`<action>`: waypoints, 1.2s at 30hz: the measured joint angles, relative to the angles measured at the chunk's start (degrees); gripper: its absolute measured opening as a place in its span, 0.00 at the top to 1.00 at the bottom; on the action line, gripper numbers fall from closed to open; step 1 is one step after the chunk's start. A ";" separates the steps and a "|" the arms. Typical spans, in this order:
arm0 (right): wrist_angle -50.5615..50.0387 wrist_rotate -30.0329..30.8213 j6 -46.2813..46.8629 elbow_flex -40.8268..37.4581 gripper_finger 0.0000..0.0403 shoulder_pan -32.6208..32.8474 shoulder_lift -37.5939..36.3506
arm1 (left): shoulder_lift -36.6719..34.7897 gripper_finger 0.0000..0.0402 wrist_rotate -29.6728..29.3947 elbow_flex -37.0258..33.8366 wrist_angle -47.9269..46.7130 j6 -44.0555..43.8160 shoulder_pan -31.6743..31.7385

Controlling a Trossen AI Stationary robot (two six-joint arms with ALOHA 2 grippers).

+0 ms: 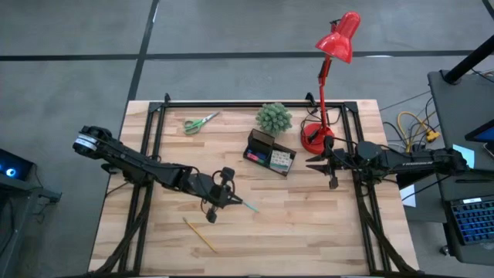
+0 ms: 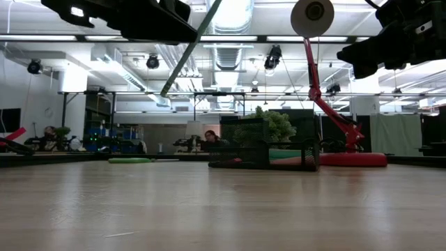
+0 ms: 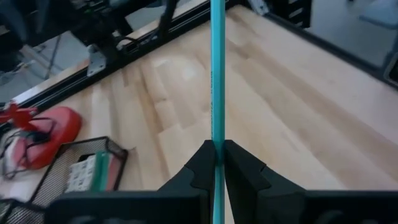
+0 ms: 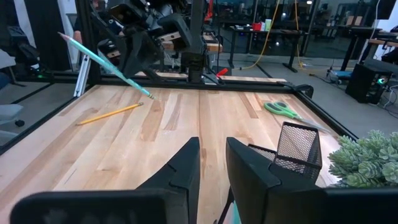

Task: Pick and place office supplies into organizer
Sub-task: Put the light blue pencil into the black desk organizer

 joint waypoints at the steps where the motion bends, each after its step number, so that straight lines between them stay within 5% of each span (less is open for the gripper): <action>1: 0.00 0.00 0.01 0.00 0.83 0.00 0.00 | 0.00 0.98 0.81 0.00 0.00 0.00 0.00; 28: 0.00 0.02 0.02 0.00 0.83 0.00 0.01 | 0.00 0.98 20.42 0.20 1.03 -0.37 0.00; 36: 0.00 0.01 0.00 0.00 0.81 0.00 0.01 | 0.00 0.98 21.59 0.20 1.03 -0.33 0.00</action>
